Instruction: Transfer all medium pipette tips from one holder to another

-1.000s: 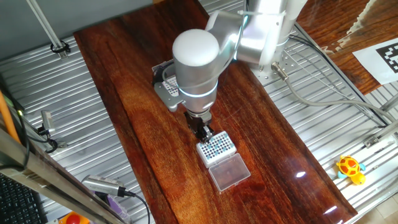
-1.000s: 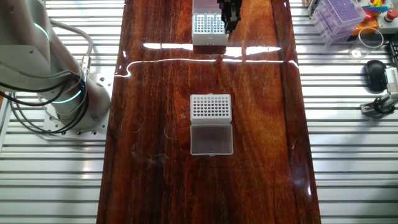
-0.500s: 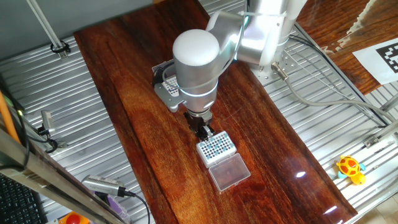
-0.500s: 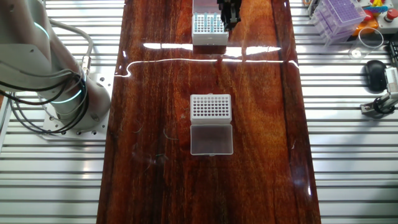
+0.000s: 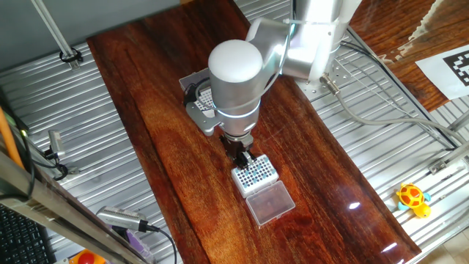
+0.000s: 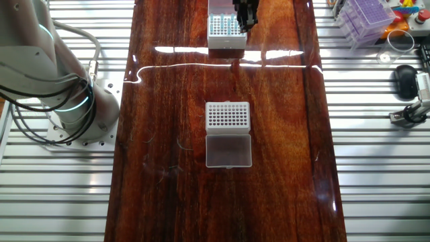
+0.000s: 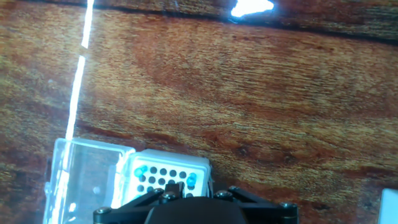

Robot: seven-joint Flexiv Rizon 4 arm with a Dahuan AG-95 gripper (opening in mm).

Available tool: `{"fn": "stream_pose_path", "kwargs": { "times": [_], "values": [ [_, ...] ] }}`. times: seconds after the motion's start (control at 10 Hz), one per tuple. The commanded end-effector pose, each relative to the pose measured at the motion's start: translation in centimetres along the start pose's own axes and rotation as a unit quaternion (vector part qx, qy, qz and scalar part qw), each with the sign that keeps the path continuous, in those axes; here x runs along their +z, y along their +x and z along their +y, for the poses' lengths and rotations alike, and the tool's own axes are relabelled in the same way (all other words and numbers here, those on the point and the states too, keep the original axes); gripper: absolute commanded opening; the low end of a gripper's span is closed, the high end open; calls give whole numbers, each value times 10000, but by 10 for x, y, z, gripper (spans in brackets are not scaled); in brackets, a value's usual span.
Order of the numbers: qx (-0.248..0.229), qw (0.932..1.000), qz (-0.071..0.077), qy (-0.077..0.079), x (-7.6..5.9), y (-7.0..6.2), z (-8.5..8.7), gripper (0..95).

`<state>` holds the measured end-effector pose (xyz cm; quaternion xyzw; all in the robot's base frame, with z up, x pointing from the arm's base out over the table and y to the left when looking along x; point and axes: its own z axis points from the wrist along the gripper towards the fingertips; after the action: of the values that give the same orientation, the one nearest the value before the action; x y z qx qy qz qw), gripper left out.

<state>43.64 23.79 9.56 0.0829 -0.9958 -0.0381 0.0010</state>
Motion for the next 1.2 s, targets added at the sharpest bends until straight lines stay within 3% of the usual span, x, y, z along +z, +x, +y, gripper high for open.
{"fn": "stream_pose_path", "kwargs": {
  "times": [0.1,1.2],
  "values": [
    [5,10000,8,4,2,-2,3,190],
    [-69,10000,29,51,18,-4,4,190]
  ]
}}
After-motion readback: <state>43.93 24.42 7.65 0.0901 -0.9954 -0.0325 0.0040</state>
